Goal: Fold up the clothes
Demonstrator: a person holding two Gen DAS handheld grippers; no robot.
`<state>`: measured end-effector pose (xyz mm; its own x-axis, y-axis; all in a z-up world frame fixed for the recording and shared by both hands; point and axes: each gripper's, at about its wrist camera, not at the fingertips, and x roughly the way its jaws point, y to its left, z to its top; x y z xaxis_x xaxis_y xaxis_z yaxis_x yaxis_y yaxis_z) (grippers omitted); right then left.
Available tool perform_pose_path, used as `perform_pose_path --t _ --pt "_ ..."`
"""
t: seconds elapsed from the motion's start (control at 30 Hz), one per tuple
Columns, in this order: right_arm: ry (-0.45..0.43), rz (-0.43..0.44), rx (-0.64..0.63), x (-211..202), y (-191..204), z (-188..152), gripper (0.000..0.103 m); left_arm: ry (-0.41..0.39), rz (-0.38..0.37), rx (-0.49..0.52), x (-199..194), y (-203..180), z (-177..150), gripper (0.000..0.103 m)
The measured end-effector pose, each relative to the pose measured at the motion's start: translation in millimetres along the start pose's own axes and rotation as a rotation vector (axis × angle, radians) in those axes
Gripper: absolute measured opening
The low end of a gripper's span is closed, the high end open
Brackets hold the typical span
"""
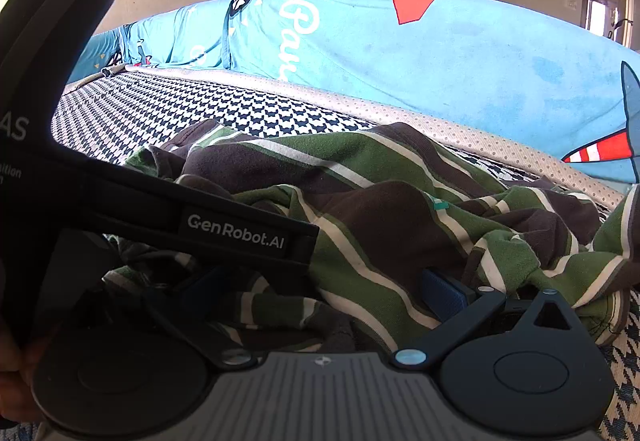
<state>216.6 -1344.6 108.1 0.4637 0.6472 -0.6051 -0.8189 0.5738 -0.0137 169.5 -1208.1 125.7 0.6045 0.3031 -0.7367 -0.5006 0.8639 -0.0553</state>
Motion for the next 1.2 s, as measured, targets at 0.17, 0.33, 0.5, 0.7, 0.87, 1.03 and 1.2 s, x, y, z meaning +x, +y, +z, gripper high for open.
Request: perform_pose_path --t 0.17,0.33,0.5,0.7,0.87,1.03,1.2 --pt "0.000 0.001 0.001 -0.1 -0.4 0.1 0.103 0.001 -0.001 0.002 -2.1 2.2 -0.8 0.103" --pt "0.000 -0.001 -0.001 0.0 -0.2 0.3 0.103 0.001 -0.006 0.008 -4.5 2.4 -3.5 0.103" --pt "0.000 0.000 0.000 0.1 -0.2 0.3 0.103 0.003 -0.009 0.012 -4.5 2.8 -4.0 0.103" --pt "0.001 -0.001 -0.001 0.1 0.1 0.3 0.103 -0.001 -0.010 0.021 -4.3 6.8 -3.9 0.103" --pt "0.001 -0.001 0.000 -0.3 -0.4 0.6 0.103 -0.003 -0.010 0.025 -4.2 7.3 -3.4 0.103" --pt "0.001 -0.002 -0.001 -0.4 -0.4 1.1 0.103 -0.002 -0.014 0.028 -3.2 8.9 -1.9 0.103" --pt "0.000 -0.002 -0.001 -0.5 -0.7 0.8 0.103 -0.004 -0.011 0.029 -2.7 6.0 -1.8 0.103"
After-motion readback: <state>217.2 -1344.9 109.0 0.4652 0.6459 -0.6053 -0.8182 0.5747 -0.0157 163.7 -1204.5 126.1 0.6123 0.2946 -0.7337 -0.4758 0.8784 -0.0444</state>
